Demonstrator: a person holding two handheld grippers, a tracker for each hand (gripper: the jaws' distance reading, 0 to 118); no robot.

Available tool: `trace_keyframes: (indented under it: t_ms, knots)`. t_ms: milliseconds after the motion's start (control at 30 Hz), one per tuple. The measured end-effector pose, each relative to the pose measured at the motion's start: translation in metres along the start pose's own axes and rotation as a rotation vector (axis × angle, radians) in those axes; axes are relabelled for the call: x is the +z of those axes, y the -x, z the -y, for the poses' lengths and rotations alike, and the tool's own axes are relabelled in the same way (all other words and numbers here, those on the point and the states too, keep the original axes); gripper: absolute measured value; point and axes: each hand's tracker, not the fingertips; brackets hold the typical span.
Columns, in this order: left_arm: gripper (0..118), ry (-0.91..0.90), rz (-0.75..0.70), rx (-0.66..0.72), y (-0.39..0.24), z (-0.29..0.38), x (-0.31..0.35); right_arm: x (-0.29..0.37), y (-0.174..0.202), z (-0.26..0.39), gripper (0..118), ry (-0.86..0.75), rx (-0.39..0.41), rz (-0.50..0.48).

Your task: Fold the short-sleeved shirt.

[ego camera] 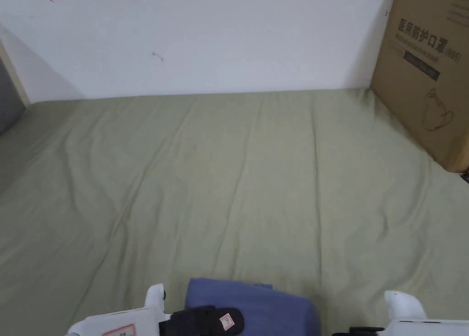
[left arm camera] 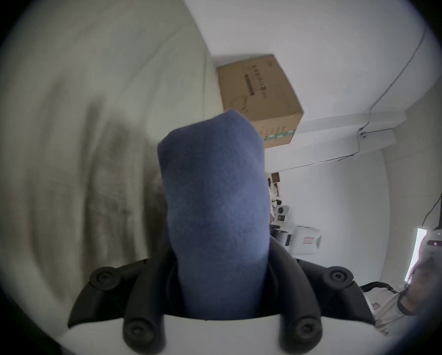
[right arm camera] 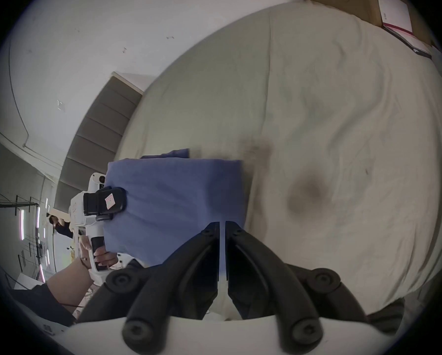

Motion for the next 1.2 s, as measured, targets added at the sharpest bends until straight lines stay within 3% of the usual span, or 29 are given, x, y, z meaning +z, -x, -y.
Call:
trace_keyframes:
  t_ms: [133, 267, 400, 600, 667, 700, 767, 800, 833, 867, 900, 1033, 1100, 1200]
  knots:
    - [26, -0.057, -0.158, -0.041, 0.000, -0.027, 0.082, 0.019, 0.014, 0.005, 4, -0.010, -0.011, -0.005]
    - [26, -0.080, -0.355, -0.050, 0.006, -0.063, 0.178, 0.031, 0.040, 0.011, 4, -0.014, 0.069, 0.065]
    - [27, -0.067, -0.574, -0.098, 0.005, -0.097, 0.257, 0.026, 0.058, 0.012, 4, 0.004, 0.080, 0.086]
    - [27, -0.033, -0.813, -0.069, 0.008, -0.117, 0.321, 0.001, 0.071, 0.007, 4, 0.070, 0.124, 0.124]
    - [41, -0.025, -0.889, -0.040, 0.012, -0.121, 0.334, -0.007, 0.078, 0.008, 4, 0.087, 0.149, 0.131]
    - [55, -0.011, -0.950, -0.058, 0.020, -0.129, 0.346, -0.010, 0.081, 0.008, 4, 0.098, 0.157, 0.129]
    - [61, 0.008, -1.091, -0.105, 0.022, -0.132, 0.351, -0.015, 0.083, 0.007, 4, 0.112, 0.162, 0.121]
    - [73, 0.019, -1.153, -0.120, 0.025, -0.133, 0.354, -0.017, 0.085, 0.006, 4, 0.116, 0.163, 0.112]
    - [98, 0.017, -1.195, -0.102, 0.030, -0.133, 0.359, -0.018, 0.087, 0.006, 4, 0.118, 0.163, 0.107]
    - [113, 0.018, -1.249, -0.095, 0.032, -0.133, 0.362, -0.019, 0.087, 0.005, 4, 0.120, 0.162, 0.101]
    - [118, 0.010, -1.294, -0.104, 0.031, -0.132, 0.365, -0.020, 0.088, 0.004, 4, 0.120, 0.162, 0.096]
    - [115, -0.096, -1.592, -0.183, 0.018, -0.127, 0.375, -0.017, 0.086, 0.001, 4, 0.101, 0.183, 0.100]
    - [115, -0.194, -1.540, -0.224, 0.004, -0.113, 0.366, -0.012, 0.085, 0.000, 4, 0.080, 0.206, 0.119]
    - [115, -0.283, -1.444, -0.406, 0.014, -0.134, 0.367, -0.004, 0.078, -0.001, 4, 0.054, 0.212, 0.131]
